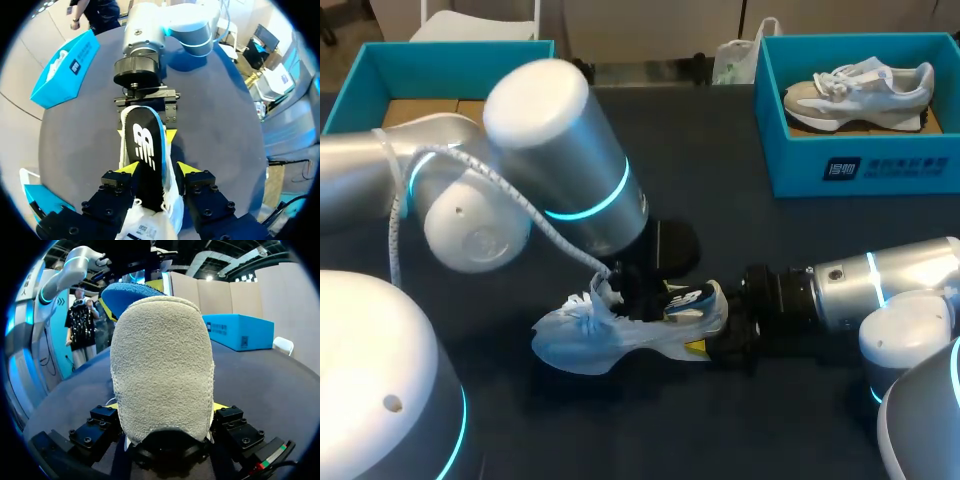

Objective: Take the shoe out of the shoebox, open the shoe tongue, remove and reinsert the insole, then place the shoe into the shoebox

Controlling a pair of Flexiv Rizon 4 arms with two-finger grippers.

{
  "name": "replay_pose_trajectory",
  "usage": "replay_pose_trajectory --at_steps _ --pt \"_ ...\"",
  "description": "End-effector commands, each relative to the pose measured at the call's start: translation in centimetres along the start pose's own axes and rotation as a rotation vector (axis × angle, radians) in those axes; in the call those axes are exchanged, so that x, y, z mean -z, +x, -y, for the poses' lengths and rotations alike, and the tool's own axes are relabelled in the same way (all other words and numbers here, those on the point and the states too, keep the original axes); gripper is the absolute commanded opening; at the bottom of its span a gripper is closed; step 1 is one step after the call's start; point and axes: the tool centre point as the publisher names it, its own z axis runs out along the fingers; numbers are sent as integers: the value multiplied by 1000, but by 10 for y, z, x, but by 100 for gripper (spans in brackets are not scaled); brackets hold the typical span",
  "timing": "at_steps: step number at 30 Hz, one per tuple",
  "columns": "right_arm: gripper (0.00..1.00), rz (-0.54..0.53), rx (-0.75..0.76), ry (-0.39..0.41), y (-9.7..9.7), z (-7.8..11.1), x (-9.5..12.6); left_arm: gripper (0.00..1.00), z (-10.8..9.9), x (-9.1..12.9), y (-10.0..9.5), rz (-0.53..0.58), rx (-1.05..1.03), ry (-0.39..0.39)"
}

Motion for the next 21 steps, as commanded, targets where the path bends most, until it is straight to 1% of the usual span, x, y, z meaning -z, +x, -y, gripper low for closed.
replay_pose_trajectory --at_steps 1,5,10,13,16,21 --pt "0 0 0 3 1 0 -1 47 4 -8 3 71 14 -1" --pt "0 0 0 3 1 0 -1 46 8 -12 -1 99 36 1" --pt "0 0 0 3 1 0 -1 44 11 -14 -1 138 52 6" --pt "0 0 0 3 1 0 -1 43 14 -19 0 153 48 -5" --pt "0 0 0 3 1 0 -1 40 16 -23 -1 168 48 -16" --pt "0 0 0 3 1 0 -1 38 17 -27 -2 226 68 -16"
